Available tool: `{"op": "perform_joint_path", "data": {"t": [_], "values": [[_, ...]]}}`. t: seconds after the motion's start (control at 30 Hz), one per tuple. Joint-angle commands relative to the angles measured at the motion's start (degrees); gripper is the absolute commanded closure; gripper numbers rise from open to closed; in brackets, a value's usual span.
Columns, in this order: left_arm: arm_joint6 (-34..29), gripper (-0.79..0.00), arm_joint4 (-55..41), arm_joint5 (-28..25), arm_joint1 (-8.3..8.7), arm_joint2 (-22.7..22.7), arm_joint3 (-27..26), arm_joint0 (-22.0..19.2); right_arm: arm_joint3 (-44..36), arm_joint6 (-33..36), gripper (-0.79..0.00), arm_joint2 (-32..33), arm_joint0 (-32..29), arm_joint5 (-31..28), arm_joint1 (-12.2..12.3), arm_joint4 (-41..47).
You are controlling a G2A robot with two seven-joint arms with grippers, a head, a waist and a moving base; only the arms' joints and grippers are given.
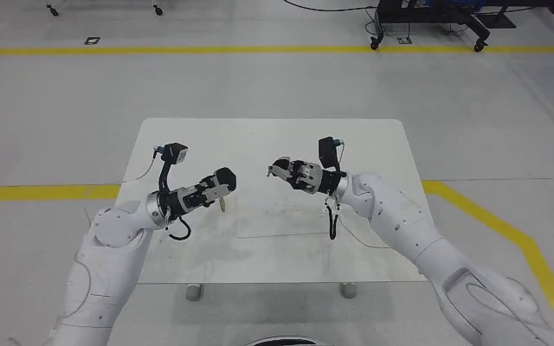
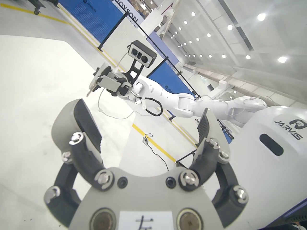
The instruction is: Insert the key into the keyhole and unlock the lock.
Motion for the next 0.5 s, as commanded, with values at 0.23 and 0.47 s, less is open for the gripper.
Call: {"op": "perform_joint_path", "data": {"t": [0.23,0.47], "values": [[7.0,-0.548,8.6,-5.2,-1.4,7.6,5.3,-4.2,1.1,-7.3,0.0,-11.9,5.6,0.0,1.5,5.1],[8.5,-0.231,10.5,-6.1,-1.48,9.1,5.7,-5.2,3.0,-14.0,0.0,-19.6,9.2,0.0,1.8,5.9]]}}
